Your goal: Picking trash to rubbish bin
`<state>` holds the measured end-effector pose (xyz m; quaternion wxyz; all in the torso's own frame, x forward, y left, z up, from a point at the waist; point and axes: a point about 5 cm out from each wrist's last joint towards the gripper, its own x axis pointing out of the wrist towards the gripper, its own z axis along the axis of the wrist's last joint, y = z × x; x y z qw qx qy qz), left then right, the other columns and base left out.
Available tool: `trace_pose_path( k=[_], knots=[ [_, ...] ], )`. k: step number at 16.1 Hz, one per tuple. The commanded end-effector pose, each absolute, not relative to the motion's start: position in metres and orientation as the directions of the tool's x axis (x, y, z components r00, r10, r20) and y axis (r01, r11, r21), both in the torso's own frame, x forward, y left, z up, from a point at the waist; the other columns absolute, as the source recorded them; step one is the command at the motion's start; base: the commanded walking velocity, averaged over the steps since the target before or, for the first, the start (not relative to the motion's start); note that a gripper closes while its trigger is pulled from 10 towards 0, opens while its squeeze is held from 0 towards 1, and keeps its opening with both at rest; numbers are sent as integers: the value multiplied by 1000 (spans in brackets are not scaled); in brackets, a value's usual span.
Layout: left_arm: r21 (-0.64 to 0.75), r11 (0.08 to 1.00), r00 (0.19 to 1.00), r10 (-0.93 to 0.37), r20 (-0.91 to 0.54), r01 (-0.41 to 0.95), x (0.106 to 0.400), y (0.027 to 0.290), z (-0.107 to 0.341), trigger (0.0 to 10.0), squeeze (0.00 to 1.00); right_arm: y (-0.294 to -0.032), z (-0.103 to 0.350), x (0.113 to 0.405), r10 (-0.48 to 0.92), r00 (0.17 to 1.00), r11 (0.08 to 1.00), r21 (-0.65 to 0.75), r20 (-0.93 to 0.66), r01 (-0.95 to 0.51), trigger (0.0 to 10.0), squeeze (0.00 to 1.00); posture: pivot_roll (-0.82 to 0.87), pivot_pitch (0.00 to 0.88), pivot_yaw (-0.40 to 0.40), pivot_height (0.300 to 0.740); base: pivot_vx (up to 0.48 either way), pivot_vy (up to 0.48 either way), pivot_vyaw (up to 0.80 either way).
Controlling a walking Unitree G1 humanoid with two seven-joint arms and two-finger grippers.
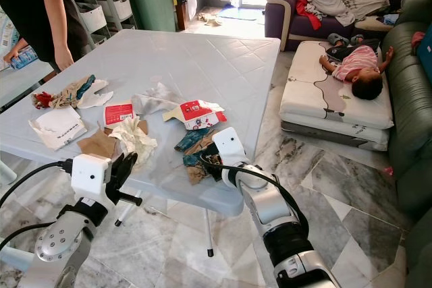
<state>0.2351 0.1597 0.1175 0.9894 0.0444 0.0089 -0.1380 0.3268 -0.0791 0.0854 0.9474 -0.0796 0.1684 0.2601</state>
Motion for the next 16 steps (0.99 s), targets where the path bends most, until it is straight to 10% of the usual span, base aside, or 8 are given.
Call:
trace_pose_path(
  k=[1,16],
  knots=[
    [83,955,959,-282,-34,284,237,159,118,0,0,-80,77,323,465,787,853,-35,-405,-521,0,0,68,0,65,740,0,0,0],
    [86,963,966,-257,2,256,249,158,125,0,0,-91,87,328,430,842,898,58,-326,-437,0,0,49,0,76,740,0,0,0]
  ],
)
